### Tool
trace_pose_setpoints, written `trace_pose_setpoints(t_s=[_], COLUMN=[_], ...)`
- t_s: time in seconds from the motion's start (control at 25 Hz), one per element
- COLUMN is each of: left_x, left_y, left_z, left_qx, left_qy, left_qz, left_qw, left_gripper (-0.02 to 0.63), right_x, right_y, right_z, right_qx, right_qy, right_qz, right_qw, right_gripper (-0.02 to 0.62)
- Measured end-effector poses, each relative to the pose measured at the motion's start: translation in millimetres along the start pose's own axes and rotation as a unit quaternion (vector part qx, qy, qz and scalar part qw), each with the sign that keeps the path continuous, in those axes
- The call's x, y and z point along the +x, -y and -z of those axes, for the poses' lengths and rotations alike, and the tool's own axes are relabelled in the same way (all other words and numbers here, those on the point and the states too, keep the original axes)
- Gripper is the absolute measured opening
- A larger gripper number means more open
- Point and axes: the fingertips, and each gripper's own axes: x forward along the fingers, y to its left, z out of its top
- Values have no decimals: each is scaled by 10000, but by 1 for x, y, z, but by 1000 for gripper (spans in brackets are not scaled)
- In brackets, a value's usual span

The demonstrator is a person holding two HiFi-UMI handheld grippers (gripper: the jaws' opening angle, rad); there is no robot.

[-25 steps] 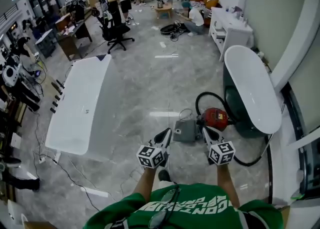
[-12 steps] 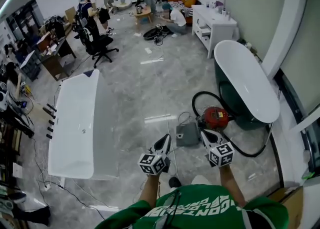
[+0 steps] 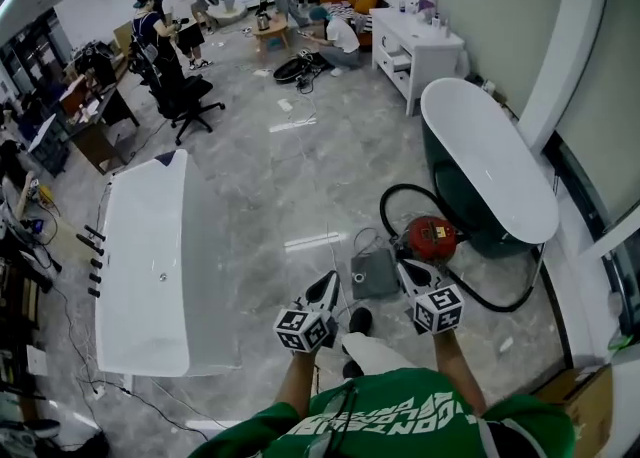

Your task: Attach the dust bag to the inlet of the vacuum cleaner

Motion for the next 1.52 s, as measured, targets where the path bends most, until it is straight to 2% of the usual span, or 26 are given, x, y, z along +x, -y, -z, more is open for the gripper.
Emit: trace_pose_setpoints(t_s=[0.32,0.68,1.0,1.2,1.32,1.52], left_x=[42,122,180,209,229,273], left_y=[-56,-110,-128,-130,-127,-130], left_z=[-40,-93,-105,-105,-100,-99], left_qx=[324,459,450,373,389,433], left_qy=[-184,-164,-274,-407,-525,-738], left_qz=[155,371,674,868,1111,1643], left_qw=[9992,9981,9963,9947,9917,9827], left_gripper=[3,3,3,3,3,3], right_x=[85,165,210,219,217,212], right_y=[13,58,91,105,120,154], right_z=[-33,-81,-99,-100,-93,-91], right_qx=[96,117,95,105,158,336], right_qy=[265,485,492,380,337,380], right_qz=[-49,39,62,147,387,1036], right_qw=[9996,9987,9987,9991,9986,9933], right_gripper=[8,8,8,8,8,8])
